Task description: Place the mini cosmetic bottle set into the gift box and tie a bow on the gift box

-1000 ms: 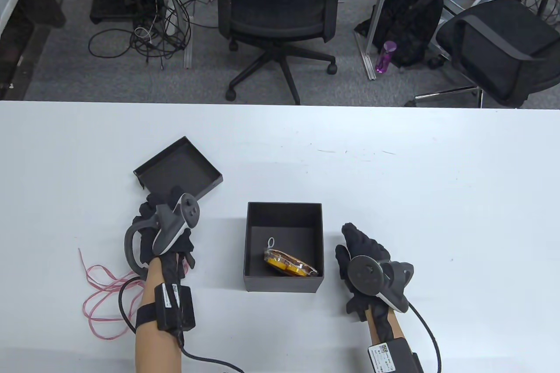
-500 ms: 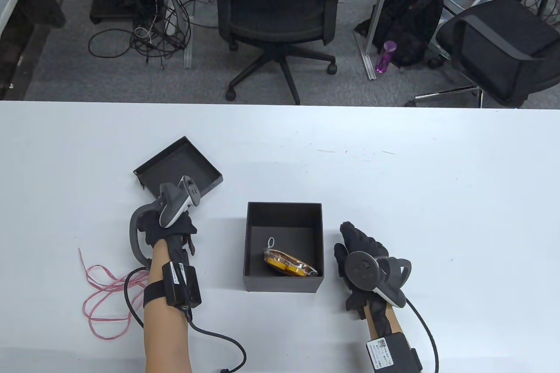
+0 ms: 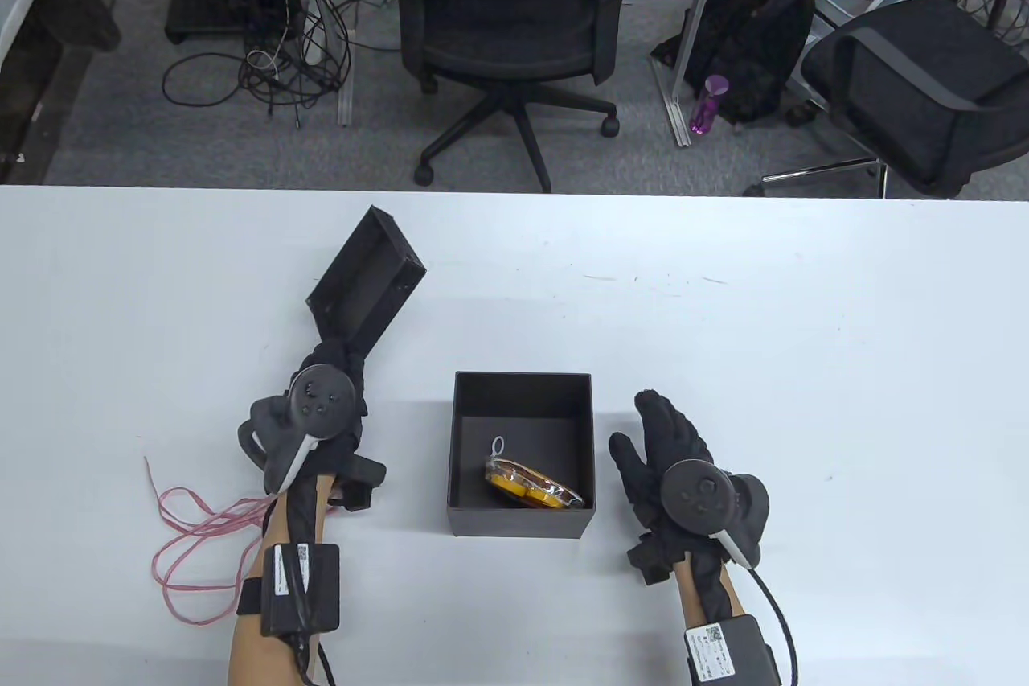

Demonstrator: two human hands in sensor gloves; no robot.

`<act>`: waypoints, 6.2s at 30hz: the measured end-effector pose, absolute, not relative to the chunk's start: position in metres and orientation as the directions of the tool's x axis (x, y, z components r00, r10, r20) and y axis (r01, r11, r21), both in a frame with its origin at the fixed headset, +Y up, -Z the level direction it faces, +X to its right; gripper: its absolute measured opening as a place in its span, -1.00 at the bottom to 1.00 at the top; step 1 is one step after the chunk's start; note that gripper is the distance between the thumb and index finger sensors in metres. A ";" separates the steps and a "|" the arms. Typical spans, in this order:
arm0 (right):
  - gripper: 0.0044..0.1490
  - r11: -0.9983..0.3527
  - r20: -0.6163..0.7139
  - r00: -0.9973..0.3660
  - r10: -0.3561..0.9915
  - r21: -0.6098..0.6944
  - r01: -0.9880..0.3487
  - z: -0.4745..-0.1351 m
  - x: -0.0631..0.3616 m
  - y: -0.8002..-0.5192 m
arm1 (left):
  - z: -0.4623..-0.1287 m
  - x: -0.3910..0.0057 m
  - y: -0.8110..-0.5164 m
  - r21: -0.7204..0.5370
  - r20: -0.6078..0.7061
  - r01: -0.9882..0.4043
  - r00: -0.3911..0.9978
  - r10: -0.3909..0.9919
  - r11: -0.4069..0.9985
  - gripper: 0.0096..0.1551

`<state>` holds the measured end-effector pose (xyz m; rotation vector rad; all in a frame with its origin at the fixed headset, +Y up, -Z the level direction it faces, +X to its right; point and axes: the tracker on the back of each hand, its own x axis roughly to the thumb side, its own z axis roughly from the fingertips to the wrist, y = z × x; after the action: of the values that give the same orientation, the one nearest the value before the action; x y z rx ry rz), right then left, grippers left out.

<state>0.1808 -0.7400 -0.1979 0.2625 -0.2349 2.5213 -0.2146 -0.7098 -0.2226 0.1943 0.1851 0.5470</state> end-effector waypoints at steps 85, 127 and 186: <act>0.02 -0.497 0.203 -0.455 0.867 0.289 -0.818 -0.167 0.128 -0.707 | -0.148 -0.130 -0.722 -0.149 0.075 -0.799 0.579 0.812 0.583 -0.17; 0.04 -0.539 0.195 -0.504 0.841 0.233 -0.809 -0.172 0.141 -0.721 | -0.149 -0.135 -0.716 -0.226 0.000 -0.690 0.706 0.708 0.688 -0.09; -0.12 -0.674 0.158 -0.665 0.730 0.010 -0.739 -0.185 0.174 -0.735 | -0.151 -0.372 -0.760 0.300 -0.577 -0.652 0.457 0.677 0.696 -0.56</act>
<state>0.1736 -0.7352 -0.1845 0.1881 -0.0693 2.3040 -0.3716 -0.7598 -0.1507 0.0372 0.7283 0.8194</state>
